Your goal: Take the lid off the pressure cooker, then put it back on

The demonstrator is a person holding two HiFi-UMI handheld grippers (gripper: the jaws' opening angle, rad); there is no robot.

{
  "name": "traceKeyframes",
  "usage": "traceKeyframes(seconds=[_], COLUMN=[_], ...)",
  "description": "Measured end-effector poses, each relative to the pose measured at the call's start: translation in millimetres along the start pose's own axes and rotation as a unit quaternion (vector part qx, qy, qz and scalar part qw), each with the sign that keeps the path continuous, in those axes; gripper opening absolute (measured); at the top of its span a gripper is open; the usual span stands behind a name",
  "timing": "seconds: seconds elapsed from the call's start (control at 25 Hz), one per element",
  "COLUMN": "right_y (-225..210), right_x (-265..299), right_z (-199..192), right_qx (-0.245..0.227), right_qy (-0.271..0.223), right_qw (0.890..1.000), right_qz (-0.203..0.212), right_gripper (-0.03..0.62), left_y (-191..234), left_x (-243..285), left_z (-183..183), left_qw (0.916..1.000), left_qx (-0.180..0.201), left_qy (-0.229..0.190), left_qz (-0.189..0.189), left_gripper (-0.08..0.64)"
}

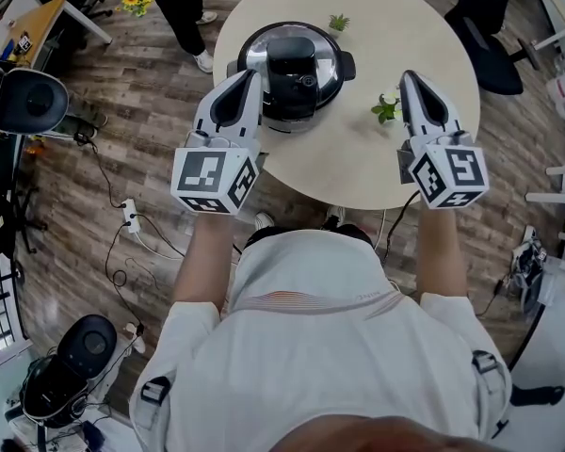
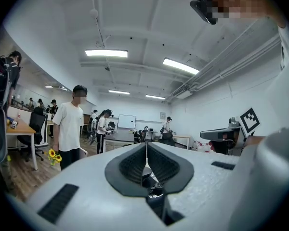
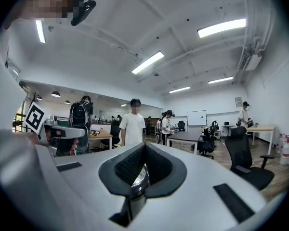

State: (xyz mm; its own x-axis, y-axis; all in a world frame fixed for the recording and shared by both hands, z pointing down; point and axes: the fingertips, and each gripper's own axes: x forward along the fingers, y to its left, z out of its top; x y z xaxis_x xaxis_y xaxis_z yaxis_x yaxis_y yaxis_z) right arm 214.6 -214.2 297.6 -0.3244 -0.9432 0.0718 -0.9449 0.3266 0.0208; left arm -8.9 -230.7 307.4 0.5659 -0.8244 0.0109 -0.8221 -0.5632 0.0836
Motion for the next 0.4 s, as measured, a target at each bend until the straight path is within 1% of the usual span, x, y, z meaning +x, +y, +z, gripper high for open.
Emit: traceKeyframes(seconds=[0.4], right_y=[4.5], right_x=[-4.9], right_z=[1.1], right_qx=[0.003], right_qy=[0.0], right_qw=[1.0], right_qz=[0.007], right_gripper=[0.001], left_y=[-4.8], left_x=[-5.0], left_z=[-1.3], left_qw=[1.0], left_qx=[-0.001], left_qy=[0.001], left_qz=[-0.004], left_gripper=[0.011])
